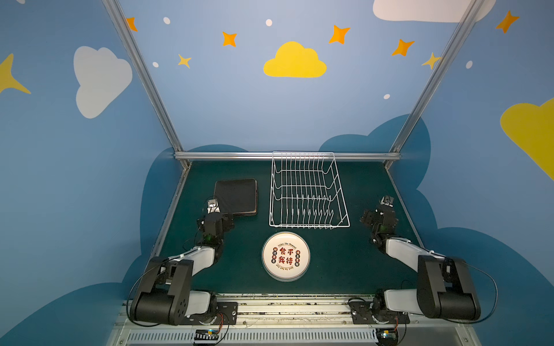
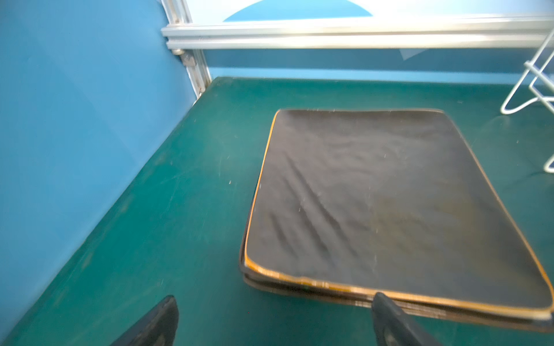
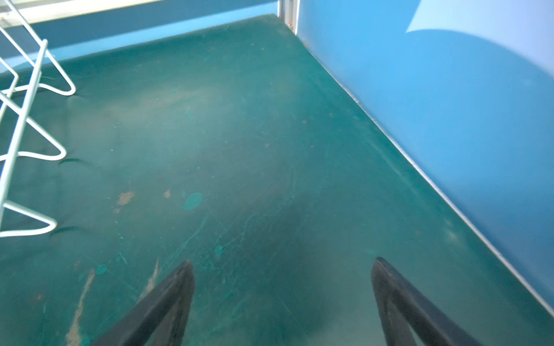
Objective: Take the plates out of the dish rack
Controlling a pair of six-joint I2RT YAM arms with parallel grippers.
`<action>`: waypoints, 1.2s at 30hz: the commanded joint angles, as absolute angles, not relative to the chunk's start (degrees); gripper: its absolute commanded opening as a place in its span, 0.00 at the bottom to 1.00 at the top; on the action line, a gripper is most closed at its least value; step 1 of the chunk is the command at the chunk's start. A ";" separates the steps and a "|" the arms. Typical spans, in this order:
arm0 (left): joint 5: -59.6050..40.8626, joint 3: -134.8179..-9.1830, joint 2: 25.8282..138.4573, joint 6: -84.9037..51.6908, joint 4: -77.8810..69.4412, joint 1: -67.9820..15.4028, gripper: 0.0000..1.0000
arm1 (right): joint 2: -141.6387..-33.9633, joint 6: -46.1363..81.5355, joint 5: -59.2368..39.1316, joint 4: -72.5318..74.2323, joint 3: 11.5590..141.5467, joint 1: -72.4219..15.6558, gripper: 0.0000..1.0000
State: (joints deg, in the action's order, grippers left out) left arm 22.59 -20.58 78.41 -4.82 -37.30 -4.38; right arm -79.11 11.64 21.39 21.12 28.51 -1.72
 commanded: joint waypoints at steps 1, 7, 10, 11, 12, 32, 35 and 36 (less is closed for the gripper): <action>19.44 -20.41 81.45 -3.47 -45.67 -2.83 0.99 | -80.16 12.78 18.25 18.61 32.32 -1.99 0.92; 13.85 -19.95 88.44 -3.00 -52.75 -1.35 0.99 | -79.89 10.63 14.53 21.31 30.77 -2.06 0.92; 12.19 -21.59 89.07 -2.91 -50.61 -0.81 0.99 | -80.45 9.76 12.99 21.62 31.04 -2.09 0.92; 11.98 -22.29 88.01 -3.07 -47.58 -0.74 0.99 | -80.63 9.39 12.38 21.53 31.22 -2.04 0.92; 11.74 -22.61 87.72 -3.14 -46.43 -0.70 0.99 | -80.81 9.10 11.55 21.84 31.21 -2.02 0.92; 11.68 -22.43 87.95 -3.25 -47.15 -0.56 0.99 | -82.51 8.68 10.90 27.16 28.57 -2.11 0.92; 11.68 -22.46 87.92 -3.25 -47.14 -0.60 0.99 | -82.46 8.70 10.90 27.20 28.58 -2.13 0.92; 11.67 -22.45 87.90 -3.25 -47.13 -0.59 0.99 | -82.51 8.70 10.89 27.17 28.56 -2.14 0.92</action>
